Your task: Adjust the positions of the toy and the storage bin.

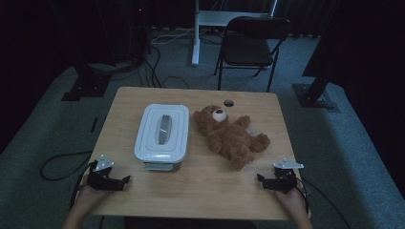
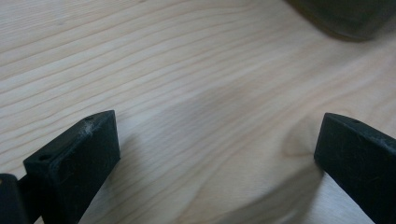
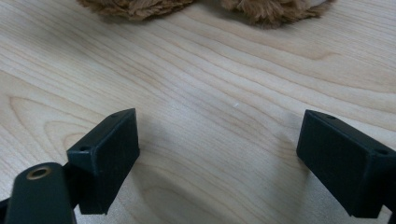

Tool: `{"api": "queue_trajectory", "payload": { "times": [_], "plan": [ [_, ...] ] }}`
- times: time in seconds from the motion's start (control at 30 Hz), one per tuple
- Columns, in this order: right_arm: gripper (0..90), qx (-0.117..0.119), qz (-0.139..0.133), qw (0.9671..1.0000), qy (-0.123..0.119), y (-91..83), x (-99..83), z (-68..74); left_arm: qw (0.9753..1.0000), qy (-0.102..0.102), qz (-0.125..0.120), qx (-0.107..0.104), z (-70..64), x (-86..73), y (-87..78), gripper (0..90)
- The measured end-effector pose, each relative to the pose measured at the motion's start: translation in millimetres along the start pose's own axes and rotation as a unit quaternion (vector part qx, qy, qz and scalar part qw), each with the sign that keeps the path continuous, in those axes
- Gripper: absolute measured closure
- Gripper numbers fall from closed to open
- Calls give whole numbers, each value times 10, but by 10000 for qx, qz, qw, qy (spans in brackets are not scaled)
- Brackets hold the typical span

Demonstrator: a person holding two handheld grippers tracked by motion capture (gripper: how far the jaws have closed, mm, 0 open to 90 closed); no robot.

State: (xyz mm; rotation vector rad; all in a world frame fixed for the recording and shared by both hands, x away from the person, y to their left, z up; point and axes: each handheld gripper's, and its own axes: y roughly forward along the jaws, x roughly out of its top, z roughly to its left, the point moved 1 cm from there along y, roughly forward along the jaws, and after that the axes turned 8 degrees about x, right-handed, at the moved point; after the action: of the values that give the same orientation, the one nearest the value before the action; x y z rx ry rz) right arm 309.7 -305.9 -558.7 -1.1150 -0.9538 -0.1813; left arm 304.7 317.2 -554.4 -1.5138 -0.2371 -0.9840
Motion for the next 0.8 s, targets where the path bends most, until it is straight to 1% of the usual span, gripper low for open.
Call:
{"api": "queue_trajectory", "payload": {
  "times": [0.13, 0.23, 0.37, 0.43, 0.57, 0.63, 0.67, 0.8],
  "plan": [
    [124, -8, 17, 10000, 16, -9, -2, -5, 10000, 16, 0, -14, 0, 1, 1, 6],
    [133, 30, 62, 9999, 123, -28, 9, -9, 10000, 0, 7, 5, 0, 18, 15, 6],
    [126, 44, 193, 9998, 71, -11, 51, 6, 10000, 25, 2, -31, -2, 44, 39, 6],
    [126, 69, 171, 9998, 66, -8, 77, 24, 10000, 67, -5, -66, 4, 53, 49, 6],
    [127, 219, 63, 9997, 69, -78, 182, 53, 9999, 112, -6, -109, 9, 58, 54, 6],
    [128, 212, -8, 9998, 40, -128, 256, 56, 9999, 129, -4, -113, 9, 58, 54, 6],
    [128, 253, -39, 9997, 56, -149, 295, 55, 9999, 132, -6, -112, 9, 58, 54, 6],
    [128, 199, -101, 9997, -35, -208, 440, 52, 9998, 139, -6, -119, 6, 58, 53, 6]
  ]
}}
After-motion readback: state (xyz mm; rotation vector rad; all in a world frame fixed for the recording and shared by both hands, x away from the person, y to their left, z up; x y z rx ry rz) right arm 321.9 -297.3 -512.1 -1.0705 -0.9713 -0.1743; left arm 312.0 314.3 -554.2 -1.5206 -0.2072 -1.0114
